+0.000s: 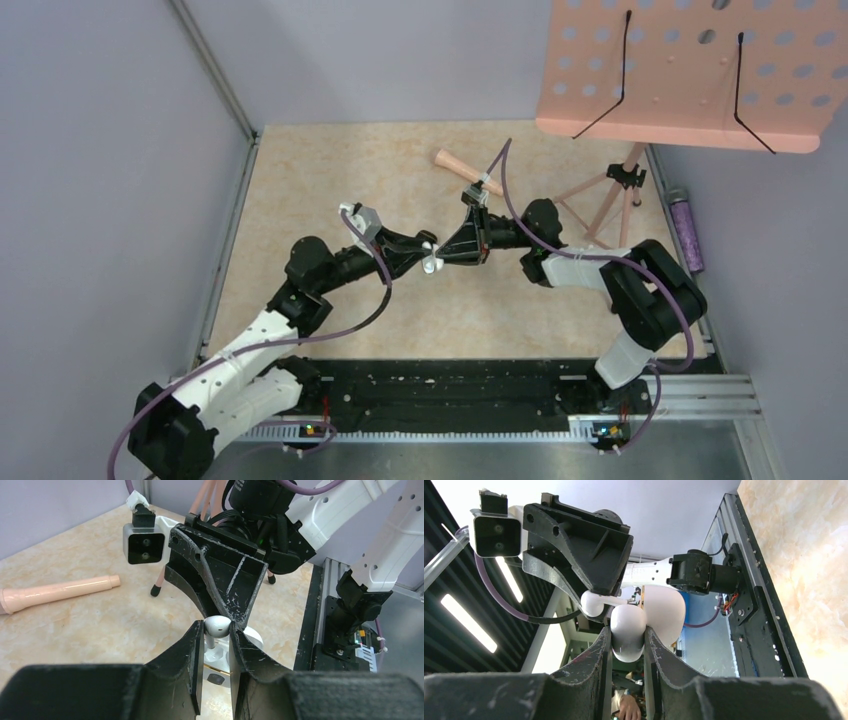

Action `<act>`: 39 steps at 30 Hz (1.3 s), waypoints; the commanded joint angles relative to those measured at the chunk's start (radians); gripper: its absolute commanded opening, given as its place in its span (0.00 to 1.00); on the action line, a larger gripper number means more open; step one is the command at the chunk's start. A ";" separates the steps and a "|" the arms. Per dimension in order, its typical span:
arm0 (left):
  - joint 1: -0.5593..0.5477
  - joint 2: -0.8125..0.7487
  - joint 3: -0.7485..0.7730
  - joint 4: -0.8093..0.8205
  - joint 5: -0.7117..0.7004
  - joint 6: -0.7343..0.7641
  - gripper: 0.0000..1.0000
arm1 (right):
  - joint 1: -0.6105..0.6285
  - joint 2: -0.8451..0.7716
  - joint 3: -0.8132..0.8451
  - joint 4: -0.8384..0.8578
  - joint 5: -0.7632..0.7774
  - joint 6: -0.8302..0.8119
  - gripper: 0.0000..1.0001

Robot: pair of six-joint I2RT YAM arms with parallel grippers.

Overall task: Insert the wireless bluetooth earbuds into the charging case
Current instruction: Insert the left earbud into the left side groove of the charging case.

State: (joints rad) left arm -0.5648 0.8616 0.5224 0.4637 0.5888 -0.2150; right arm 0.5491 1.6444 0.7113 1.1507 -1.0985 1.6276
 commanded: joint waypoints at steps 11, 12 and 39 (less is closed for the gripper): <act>-0.003 0.026 -0.016 0.072 -0.015 0.009 0.00 | 0.014 0.001 -0.008 0.110 -0.003 0.022 0.00; -0.003 0.028 -0.016 0.073 -0.014 0.011 0.00 | 0.014 0.002 -0.007 0.113 -0.002 0.024 0.00; -0.003 0.005 -0.040 0.027 0.034 0.058 0.00 | 0.012 0.096 0.008 0.523 0.059 0.325 0.00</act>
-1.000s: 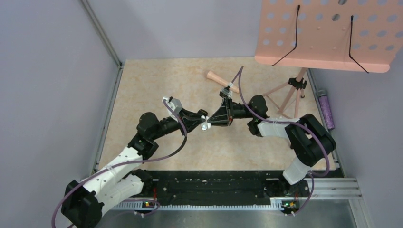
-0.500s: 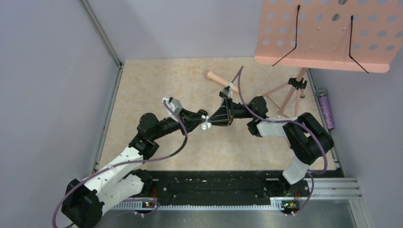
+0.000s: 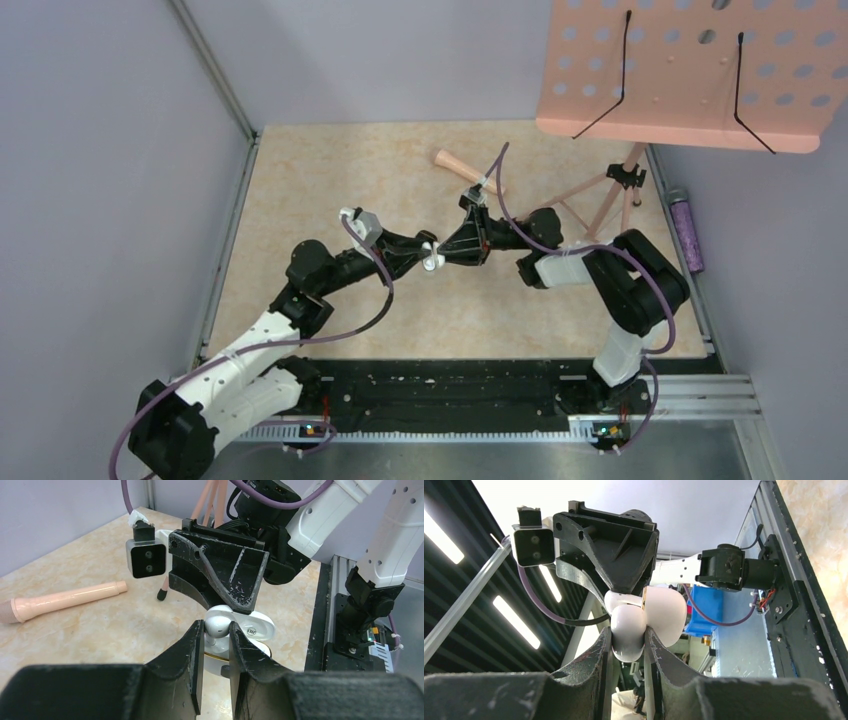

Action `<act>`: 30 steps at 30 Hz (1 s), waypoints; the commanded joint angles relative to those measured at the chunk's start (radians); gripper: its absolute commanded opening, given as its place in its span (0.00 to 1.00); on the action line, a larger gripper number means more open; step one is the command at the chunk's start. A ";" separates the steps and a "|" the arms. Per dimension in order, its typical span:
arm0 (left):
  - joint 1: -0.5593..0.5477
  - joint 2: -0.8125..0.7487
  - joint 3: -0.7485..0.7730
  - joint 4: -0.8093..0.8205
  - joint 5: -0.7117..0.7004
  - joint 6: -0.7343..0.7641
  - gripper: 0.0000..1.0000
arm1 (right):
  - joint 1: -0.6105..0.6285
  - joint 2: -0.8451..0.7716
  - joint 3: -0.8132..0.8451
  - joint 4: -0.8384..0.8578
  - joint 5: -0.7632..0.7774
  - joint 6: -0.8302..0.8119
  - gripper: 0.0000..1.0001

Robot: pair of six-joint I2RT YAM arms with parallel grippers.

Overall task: Insert the wireless bluetooth earbuds into the charging case
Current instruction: Insert the left earbud into the left side groove of the charging case.

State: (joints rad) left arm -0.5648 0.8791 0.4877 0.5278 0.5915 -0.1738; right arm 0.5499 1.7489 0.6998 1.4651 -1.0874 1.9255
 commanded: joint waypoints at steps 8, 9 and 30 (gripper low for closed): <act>-0.003 0.007 0.019 -0.069 0.035 -0.005 0.04 | 0.012 -0.009 0.032 0.208 0.052 0.029 0.00; -0.003 0.012 0.023 -0.074 0.033 -0.009 0.05 | 0.012 -0.009 0.032 0.207 0.051 0.029 0.00; -0.004 0.040 0.069 -0.153 -0.002 0.000 0.29 | 0.013 -0.025 0.023 0.159 0.041 -0.012 0.00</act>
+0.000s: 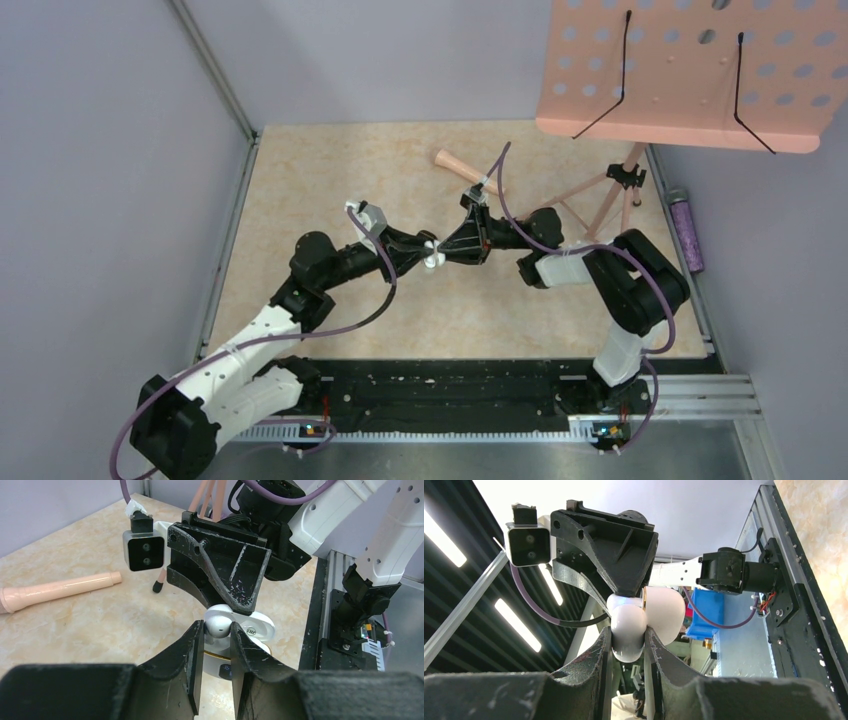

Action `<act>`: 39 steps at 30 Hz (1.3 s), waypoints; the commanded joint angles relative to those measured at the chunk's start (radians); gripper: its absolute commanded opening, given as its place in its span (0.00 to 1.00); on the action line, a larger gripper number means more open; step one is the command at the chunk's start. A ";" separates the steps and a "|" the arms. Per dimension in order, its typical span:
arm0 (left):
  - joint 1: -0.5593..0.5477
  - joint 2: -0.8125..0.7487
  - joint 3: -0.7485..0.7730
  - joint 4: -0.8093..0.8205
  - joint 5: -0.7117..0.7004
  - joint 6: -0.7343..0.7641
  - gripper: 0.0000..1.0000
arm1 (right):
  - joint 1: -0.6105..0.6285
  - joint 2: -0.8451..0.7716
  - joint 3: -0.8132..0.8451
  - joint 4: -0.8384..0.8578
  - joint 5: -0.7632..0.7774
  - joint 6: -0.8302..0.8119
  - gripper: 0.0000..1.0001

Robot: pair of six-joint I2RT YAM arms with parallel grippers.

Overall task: Insert the wireless bluetooth earbuds into the charging case
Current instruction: Insert the left earbud into the left side groove of the charging case.

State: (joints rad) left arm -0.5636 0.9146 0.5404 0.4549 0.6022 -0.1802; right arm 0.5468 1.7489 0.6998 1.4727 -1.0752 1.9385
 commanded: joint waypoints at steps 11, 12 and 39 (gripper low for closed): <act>-0.004 0.001 0.018 -0.088 -0.025 0.005 0.45 | 0.016 -0.023 0.019 0.151 0.031 -0.026 0.00; -0.005 0.000 0.017 -0.087 -0.026 0.005 0.47 | 0.016 -0.023 0.018 0.150 0.030 -0.027 0.00; -0.004 -0.064 0.016 -0.168 -0.066 0.046 0.51 | 0.017 -0.019 0.015 0.138 0.030 -0.038 0.00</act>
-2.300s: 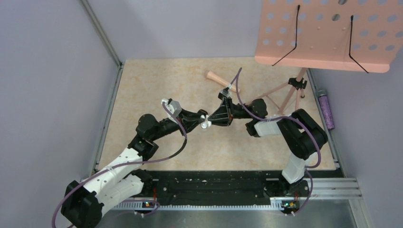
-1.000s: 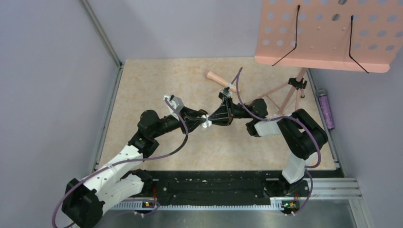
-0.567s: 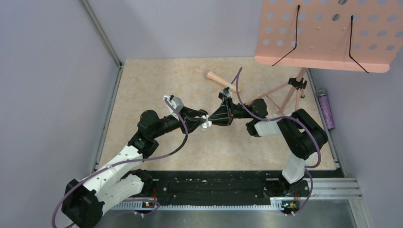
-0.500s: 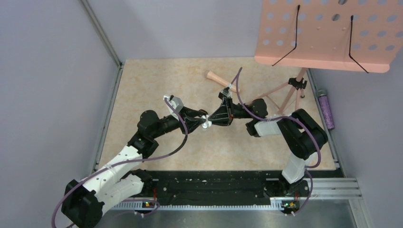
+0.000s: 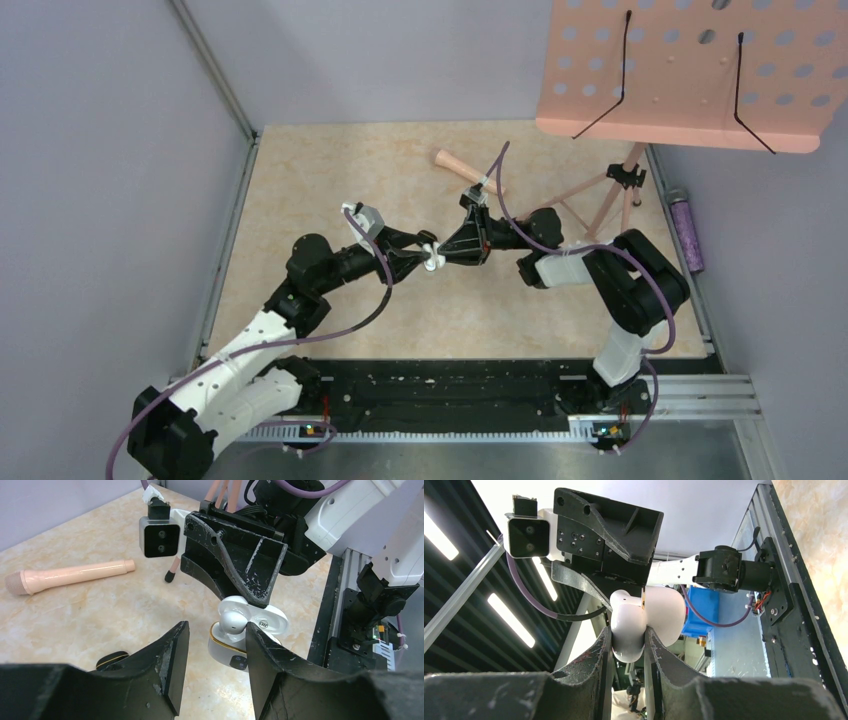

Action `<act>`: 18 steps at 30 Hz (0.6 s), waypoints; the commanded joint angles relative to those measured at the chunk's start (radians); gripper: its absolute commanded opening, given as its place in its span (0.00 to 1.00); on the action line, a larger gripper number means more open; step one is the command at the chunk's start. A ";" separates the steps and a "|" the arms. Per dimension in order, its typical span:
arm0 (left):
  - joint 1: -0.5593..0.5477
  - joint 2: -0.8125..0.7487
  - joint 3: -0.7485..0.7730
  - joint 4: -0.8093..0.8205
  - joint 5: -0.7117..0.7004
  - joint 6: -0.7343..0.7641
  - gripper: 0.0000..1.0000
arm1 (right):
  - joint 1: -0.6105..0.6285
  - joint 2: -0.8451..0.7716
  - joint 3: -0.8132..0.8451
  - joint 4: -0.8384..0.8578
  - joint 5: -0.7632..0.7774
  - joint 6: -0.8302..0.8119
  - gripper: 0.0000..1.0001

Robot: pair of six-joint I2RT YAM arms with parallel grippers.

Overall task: Insert the wireless bluetooth earbuds into the charging case
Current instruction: Insert the left earbud into the left side groove of the charging case.

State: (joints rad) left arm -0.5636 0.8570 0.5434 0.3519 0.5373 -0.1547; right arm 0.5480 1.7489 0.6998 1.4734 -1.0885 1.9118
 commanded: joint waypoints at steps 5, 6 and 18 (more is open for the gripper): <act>-0.005 -0.016 0.015 -0.081 0.006 0.024 0.51 | 0.015 -0.015 0.010 0.138 0.043 -0.014 0.00; -0.004 -0.018 0.016 -0.089 0.005 0.025 0.51 | 0.015 -0.014 0.010 0.138 0.043 -0.014 0.00; -0.004 -0.100 0.131 -0.305 -0.021 0.059 0.57 | 0.016 -0.016 0.003 0.118 0.039 -0.036 0.00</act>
State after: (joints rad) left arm -0.5636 0.7895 0.6037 0.1505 0.5148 -0.1234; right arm 0.5499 1.7489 0.6998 1.4940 -1.0817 1.9034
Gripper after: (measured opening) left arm 0.563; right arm 0.218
